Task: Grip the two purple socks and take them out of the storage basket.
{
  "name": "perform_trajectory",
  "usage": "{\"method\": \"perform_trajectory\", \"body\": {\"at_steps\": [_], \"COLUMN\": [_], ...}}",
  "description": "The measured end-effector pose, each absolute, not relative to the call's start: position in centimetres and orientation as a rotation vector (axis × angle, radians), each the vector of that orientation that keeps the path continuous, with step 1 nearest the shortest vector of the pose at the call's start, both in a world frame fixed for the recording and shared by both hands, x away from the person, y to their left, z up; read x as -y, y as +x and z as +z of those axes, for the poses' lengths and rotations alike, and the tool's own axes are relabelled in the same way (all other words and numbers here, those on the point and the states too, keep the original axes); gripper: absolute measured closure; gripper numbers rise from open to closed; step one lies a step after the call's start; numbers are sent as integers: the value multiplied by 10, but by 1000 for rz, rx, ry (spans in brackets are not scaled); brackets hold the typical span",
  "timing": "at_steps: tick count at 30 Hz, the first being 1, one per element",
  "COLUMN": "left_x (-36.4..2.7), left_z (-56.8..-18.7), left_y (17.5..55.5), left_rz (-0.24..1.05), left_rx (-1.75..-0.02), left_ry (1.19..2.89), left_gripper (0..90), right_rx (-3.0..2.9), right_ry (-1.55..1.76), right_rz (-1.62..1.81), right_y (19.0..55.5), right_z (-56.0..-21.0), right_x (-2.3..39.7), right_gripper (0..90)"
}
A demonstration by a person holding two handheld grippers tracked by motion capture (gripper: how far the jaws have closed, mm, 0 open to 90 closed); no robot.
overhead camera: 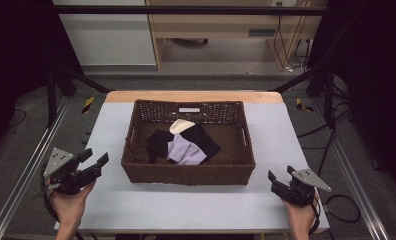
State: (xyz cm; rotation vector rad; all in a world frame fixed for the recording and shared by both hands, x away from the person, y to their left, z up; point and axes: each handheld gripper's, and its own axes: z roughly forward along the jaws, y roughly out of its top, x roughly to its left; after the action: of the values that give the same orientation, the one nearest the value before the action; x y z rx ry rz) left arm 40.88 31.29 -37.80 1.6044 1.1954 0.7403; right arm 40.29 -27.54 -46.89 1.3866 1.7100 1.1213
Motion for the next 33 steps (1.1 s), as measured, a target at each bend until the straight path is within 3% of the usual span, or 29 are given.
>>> {"method": "perform_trajectory", "body": {"at_steps": [17, 33], "left_x": [-254, -205], "left_z": [-340, -327], "left_y": [450, 488], "left_rz": [690, 687], "left_rx": [-1082, -1014], "left_ry": [1654, 1714], "left_gripper": [396, 476], "right_rx": [-1715, -1717], "right_ry": [1386, 1391], "right_rz": [1119, 1117], "right_y": [406, 408], "right_z": [-469, -470], "right_x": [275, 276], "right_gripper": [261, 248]}}
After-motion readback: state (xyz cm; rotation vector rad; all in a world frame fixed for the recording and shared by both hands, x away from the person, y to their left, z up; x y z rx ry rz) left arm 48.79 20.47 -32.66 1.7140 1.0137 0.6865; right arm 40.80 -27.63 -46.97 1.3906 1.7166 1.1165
